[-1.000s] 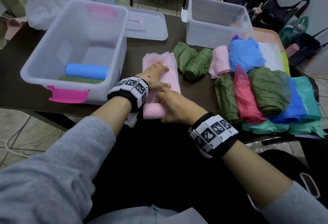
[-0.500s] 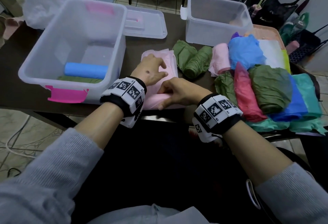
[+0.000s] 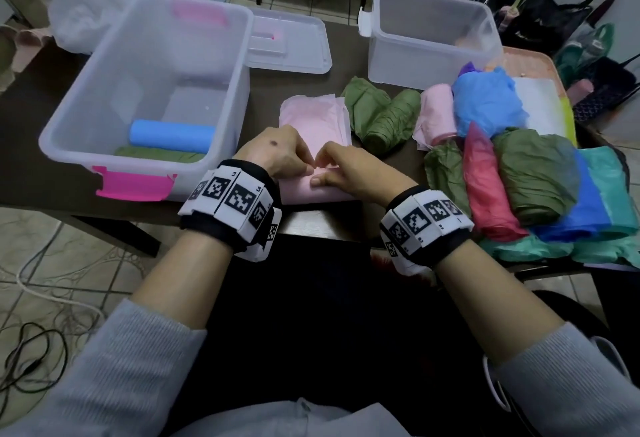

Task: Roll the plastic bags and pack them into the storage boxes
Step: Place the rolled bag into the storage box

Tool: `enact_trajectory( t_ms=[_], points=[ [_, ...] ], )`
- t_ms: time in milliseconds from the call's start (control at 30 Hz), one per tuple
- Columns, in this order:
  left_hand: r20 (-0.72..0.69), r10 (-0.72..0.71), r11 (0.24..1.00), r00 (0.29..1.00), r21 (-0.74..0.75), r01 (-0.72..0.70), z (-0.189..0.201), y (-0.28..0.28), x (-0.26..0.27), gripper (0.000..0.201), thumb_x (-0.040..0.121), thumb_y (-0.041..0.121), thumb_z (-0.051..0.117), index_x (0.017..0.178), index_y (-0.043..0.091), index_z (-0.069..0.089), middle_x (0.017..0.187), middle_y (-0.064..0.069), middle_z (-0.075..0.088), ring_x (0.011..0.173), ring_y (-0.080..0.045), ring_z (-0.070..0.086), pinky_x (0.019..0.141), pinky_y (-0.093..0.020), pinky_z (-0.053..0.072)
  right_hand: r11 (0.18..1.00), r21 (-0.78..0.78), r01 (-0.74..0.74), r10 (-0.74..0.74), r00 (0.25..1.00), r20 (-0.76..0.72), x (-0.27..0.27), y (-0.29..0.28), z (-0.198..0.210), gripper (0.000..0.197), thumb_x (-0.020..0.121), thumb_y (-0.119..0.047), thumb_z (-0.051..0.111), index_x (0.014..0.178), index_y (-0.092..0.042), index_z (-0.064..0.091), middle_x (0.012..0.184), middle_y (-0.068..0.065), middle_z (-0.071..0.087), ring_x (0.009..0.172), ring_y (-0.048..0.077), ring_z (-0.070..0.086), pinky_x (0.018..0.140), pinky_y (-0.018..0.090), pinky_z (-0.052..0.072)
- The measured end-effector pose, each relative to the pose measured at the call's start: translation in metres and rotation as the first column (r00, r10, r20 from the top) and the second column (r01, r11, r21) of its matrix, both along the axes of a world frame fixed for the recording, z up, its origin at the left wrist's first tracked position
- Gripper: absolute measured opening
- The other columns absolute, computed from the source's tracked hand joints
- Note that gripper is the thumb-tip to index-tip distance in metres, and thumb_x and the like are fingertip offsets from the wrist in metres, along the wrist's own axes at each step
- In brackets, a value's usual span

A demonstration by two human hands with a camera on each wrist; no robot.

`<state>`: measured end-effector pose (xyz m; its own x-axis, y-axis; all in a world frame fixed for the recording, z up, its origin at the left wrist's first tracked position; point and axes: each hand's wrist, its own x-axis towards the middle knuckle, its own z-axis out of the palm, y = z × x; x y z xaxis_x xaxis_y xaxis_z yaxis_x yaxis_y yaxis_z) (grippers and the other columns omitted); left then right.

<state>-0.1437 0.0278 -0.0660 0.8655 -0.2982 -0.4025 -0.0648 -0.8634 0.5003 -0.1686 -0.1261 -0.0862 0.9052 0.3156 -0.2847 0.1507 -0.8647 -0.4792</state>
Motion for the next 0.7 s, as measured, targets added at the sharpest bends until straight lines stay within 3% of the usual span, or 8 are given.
enact_trajectory(
  t_ms=[100, 200, 400, 500, 600, 700],
  points=[
    [0.015, 0.006, 1.0, 1.0, 0.007, -0.006, -0.004, -0.002, 0.001, 0.021, 0.089, 0.022, 0.06, 0.107, 0.025, 0.071, 0.111, -0.003, 0.067, 0.09, -0.014, 0.055, 0.075, -0.024, 0.039, 0.992, -0.128, 0.01, 0.021, 0.971, 0.236, -0.013, 0.008, 0.002, 0.037, 0.088, -0.033, 0.06, 0.113, -0.006, 0.055, 0.115, 0.011, 0.053, 0.112, 0.027, 0.044, 0.091, 0.038, 0.039],
    [0.033, 0.015, 1.0, 0.999, 0.008, -0.015, -0.009, -0.005, 0.002, 0.023, 0.093, 0.02, 0.055, 0.111, 0.02, 0.069, 0.115, -0.008, 0.066, 0.097, -0.019, 0.057, 0.076, -0.023, 0.038, 0.967, -0.256, 0.011, 0.072, 0.947, 0.312, -0.032, 0.015, -0.002, 0.032, 0.097, -0.03, 0.045, 0.118, -0.007, 0.052, 0.117, 0.011, 0.049, 0.112, 0.027, 0.043, 0.087, 0.039, 0.042],
    [0.053, 0.052, 0.998, 0.997, -0.02, -0.051, -0.015, -0.005, 0.006, 0.019, 0.091, 0.019, 0.059, 0.105, 0.017, 0.071, 0.112, -0.008, 0.066, 0.101, -0.022, 0.061, 0.085, -0.028, 0.047, 0.948, -0.318, 0.012, 0.09, 0.949, 0.303, -0.05, 0.023, -0.011, 0.041, 0.096, -0.008, 0.036, 0.137, -0.005, 0.035, 0.133, 0.013, 0.041, 0.123, 0.029, 0.038, 0.102, 0.034, 0.028],
    [0.154, 0.081, 0.996, 0.985, -0.055, -0.074, -0.018, -0.006, 0.003, 0.02, 0.089, 0.017, 0.061, 0.107, 0.014, 0.068, 0.111, -0.012, 0.065, 0.102, -0.026, 0.06, 0.091, -0.034, 0.047, 0.929, -0.371, 0.001, 0.114, 0.951, 0.288, -0.038, 0.024, -0.009, 0.039, 0.093, -0.008, 0.041, 0.132, -0.004, 0.039, 0.129, 0.013, 0.044, 0.119, 0.03, 0.043, 0.097, 0.036, 0.031],
    [0.268, 0.118, 0.993, 0.956, -0.061, -0.105, -0.019, -0.006, -0.004, 0.02, 0.092, 0.015, 0.051, 0.105, 0.012, 0.066, 0.11, -0.016, 0.064, 0.101, -0.033, 0.059, 0.089, -0.039, 0.048, 0.907, -0.419, -0.034, 0.142, 0.963, 0.229, -0.02, 0.021, -0.003, 0.041, 0.088, -0.016, 0.057, 0.125, -0.006, 0.044, 0.125, 0.013, 0.047, 0.114, 0.03, 0.047, 0.09, 0.037, 0.038],
    [0.256, 0.085, 0.996, 0.963, -0.035, -0.078, -0.016, -0.004, -0.012, 0.03, 0.09, 0.012, 0.044, 0.113, 0.011, 0.064, 0.116, -0.019, 0.061, 0.106, -0.036, 0.057, 0.092, -0.039, 0.046, 0.911, -0.407, -0.062, 0.138, 0.978, 0.16, -0.003, 0.019, 0.001, 0.04, 0.087, -0.016, 0.057, 0.124, -0.005, 0.045, 0.124, 0.014, 0.048, 0.114, 0.031, 0.048, 0.089, 0.039, 0.039]
  ],
)
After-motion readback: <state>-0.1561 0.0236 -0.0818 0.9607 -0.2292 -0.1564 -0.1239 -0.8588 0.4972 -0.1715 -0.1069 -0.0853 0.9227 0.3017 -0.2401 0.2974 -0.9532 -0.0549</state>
